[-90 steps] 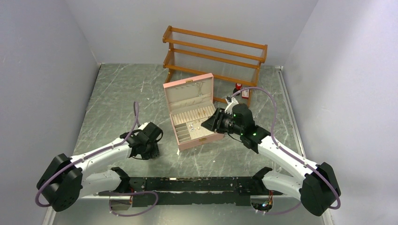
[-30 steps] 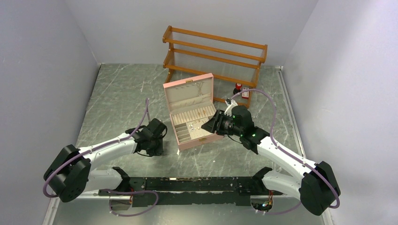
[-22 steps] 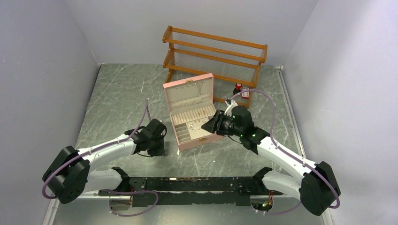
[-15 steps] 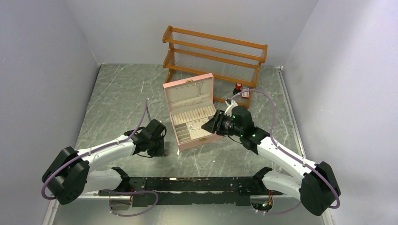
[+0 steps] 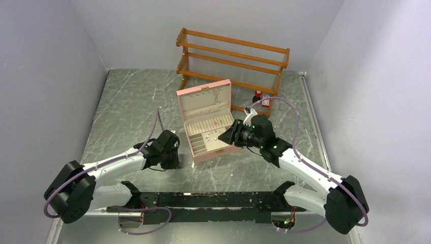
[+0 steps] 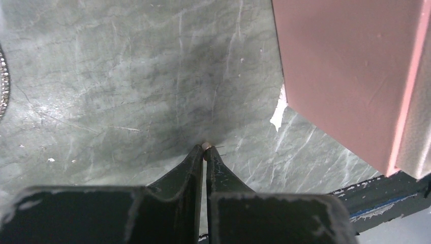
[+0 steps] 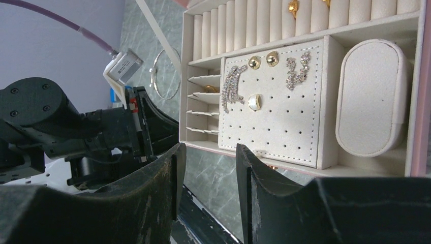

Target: Organize the mixed jewelry

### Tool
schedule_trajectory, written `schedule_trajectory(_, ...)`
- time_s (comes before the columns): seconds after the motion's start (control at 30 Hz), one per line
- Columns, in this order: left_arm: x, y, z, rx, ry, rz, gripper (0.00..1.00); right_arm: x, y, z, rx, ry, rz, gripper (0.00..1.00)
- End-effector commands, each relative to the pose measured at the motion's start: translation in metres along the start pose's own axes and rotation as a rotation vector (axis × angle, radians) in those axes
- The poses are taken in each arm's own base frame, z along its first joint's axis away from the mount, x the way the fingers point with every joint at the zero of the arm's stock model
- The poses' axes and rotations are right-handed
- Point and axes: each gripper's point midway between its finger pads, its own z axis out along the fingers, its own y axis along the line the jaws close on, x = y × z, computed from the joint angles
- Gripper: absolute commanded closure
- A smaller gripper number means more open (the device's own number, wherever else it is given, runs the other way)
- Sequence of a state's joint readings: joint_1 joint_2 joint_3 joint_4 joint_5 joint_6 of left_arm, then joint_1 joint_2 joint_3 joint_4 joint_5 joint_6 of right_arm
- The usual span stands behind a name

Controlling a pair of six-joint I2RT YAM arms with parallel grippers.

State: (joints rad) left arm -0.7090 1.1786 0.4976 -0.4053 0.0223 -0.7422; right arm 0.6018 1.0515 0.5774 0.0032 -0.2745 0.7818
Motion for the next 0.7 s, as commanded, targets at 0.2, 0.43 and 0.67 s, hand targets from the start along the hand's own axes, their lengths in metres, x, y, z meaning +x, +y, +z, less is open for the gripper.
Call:
schedule_trajectory(0.2, 0.001, -0.003, 0.004, 0.042, -0.023, 0.017, 0.91, -0.002, 0.006, -0.001, -0.028, -0.015, -0.01, 0.55)
schedule_trajectory(0.43, 0.007, 0.007, 0.008, 0.01, -0.023, -0.001, 0.88, -0.002, 0.005, -0.001, -0.025, -0.013, -0.009, 0.55)
schedule_trajectory(0.67, 0.012, 0.022, 0.006, -0.048, -0.025, -0.019, 0.84, 0.0, 0.005, 0.0, -0.029, -0.011, -0.003, 0.55)
